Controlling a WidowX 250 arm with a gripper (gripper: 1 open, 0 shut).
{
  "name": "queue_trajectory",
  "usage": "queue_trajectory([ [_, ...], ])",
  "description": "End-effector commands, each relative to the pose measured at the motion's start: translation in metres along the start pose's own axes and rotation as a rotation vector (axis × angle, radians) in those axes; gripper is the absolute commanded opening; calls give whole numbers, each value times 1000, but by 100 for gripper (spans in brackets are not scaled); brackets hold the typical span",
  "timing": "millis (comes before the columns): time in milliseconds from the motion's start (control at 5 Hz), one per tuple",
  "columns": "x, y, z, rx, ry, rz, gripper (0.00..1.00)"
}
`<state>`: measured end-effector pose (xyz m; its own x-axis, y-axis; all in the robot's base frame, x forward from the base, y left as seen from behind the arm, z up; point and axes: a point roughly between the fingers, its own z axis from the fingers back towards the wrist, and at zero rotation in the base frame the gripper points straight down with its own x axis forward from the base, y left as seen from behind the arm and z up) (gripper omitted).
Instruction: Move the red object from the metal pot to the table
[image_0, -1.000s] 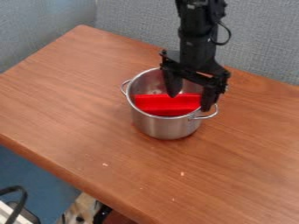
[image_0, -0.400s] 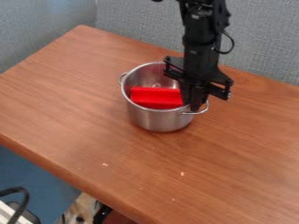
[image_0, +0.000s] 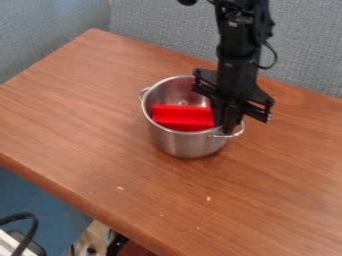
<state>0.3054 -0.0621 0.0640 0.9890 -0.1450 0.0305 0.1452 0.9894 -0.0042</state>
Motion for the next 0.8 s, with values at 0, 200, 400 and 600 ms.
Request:
queue_trajectory([
  [0,1,-15,27,2,-84,-26,0],
  [200,-3,-25,30,-4,-86,-35,0],
  [400,-5,-37,28,-6,-97,-61,0],
  [600,-9,-51,23,-5,-113,-99,0],
])
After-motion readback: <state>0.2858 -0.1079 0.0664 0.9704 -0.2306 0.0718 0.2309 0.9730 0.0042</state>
